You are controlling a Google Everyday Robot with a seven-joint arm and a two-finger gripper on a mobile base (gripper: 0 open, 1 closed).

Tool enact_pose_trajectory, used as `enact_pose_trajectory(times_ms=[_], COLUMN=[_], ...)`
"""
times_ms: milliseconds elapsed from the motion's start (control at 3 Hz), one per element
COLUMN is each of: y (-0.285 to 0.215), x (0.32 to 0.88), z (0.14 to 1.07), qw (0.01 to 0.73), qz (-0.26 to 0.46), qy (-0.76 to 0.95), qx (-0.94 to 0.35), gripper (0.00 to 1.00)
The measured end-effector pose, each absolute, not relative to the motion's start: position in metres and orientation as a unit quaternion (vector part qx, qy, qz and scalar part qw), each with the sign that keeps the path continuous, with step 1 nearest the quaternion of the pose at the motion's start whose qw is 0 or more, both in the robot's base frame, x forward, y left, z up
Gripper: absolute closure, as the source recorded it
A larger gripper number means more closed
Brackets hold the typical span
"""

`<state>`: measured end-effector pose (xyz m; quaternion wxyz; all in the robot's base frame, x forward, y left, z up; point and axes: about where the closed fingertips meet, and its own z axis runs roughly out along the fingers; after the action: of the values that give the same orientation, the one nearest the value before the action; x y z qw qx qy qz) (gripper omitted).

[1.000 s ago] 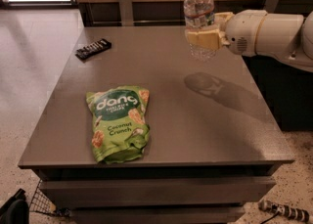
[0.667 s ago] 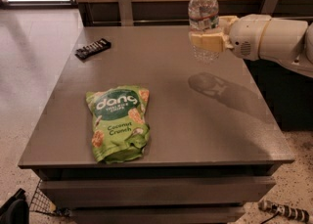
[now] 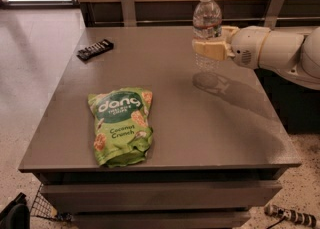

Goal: Place water bottle upright

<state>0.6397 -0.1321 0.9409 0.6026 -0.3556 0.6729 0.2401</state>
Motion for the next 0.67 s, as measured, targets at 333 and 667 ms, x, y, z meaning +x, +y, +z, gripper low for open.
enact_pose_trajectory(times_ms=[333,667], y=[-0.129,-0.128], x=[0.646,0.646], z=[0.926,0.908], qw=[0.595,0.596], qz=[0.254,0.275], qy=[0.677,0.674], qx=[-0.351,-0.339], gripper=[1.0,1.0])
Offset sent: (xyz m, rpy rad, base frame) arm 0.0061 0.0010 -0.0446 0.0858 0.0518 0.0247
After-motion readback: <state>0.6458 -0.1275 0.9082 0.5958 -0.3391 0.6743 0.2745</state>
